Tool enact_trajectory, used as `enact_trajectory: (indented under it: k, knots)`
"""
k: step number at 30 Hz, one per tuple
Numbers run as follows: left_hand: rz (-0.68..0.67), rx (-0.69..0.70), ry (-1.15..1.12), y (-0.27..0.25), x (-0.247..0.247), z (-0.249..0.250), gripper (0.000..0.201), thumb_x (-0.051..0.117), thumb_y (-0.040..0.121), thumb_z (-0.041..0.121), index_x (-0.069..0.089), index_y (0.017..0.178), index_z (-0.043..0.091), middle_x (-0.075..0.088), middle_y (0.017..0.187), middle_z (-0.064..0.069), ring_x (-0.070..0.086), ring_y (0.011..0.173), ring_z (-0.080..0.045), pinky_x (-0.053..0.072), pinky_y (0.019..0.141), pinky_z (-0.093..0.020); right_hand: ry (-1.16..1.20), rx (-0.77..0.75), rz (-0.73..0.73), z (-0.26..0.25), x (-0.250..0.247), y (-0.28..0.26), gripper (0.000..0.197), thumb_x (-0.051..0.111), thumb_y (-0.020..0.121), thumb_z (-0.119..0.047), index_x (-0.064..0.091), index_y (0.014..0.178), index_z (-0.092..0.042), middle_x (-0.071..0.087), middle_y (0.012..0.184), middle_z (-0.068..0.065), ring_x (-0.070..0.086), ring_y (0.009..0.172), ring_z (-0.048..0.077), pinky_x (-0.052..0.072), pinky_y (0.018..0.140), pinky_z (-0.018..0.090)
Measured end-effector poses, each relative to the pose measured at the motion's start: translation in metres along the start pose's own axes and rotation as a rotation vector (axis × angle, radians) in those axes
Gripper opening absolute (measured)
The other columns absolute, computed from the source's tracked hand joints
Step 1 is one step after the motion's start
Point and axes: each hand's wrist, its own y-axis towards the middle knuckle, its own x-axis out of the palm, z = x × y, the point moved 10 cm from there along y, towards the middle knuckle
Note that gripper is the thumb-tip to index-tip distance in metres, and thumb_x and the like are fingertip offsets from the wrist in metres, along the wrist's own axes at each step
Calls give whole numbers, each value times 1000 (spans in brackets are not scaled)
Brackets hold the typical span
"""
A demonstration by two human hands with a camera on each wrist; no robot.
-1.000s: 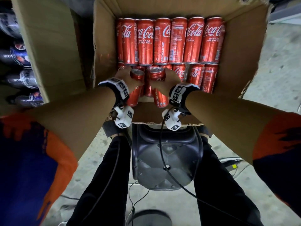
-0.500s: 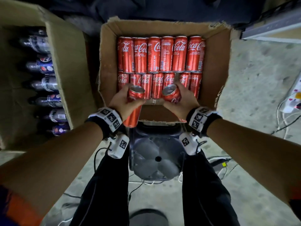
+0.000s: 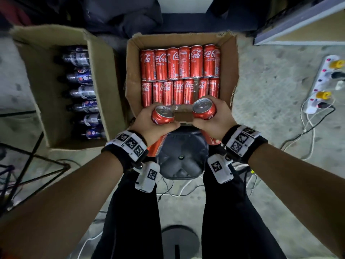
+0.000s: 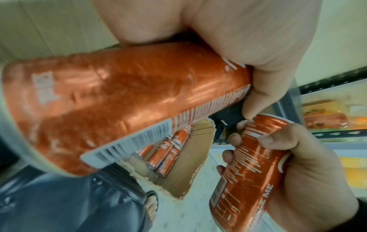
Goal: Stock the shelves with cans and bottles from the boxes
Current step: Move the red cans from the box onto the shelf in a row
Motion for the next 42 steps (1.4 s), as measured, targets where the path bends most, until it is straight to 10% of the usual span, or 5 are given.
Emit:
enact_trajectory:
  k: [7,14,18,28,42]
  knots:
    - [-37,106,-80,-88,-10,81,37,92,65,20,68,95,19,75,88,5,71,84,-10,54,81,-25,156,-70,30,-76,-26,-82,32,79,65,-2,65,88,-19,75,87,5,71,79,16,55,75,28]
    - [-9,245,-101,-178,-40,186,53,90,52,38,67,98,27,76,95,7,72,90,-14,56,88,-38,169,-244,34,-187,-54,-170,39,82,66,3,66,91,-23,73,80,-16,69,77,3,52,73,18]
    - [4,394,-89,-232,-61,255,36,91,67,15,65,92,22,73,86,8,71,82,-11,54,78,-29,166,-361,73,-258,-76,-217,35,82,65,-8,66,95,-16,73,87,-5,71,81,13,55,75,27]
    - [84,678,-209,-343,-131,394,40,87,63,25,63,92,11,67,83,-10,69,72,-32,57,79,-51,126,-671,162,-422,-148,-313,26,77,61,-10,61,82,-10,64,77,24,62,70,31,54,70,57]
    - [95,1037,-274,-433,-226,505,51,83,61,21,55,96,-5,62,79,-18,65,67,-33,57,71,-40,97,-883,334,-552,-183,-382,32,76,63,-14,61,89,-5,66,79,21,66,71,34,57,75,60]
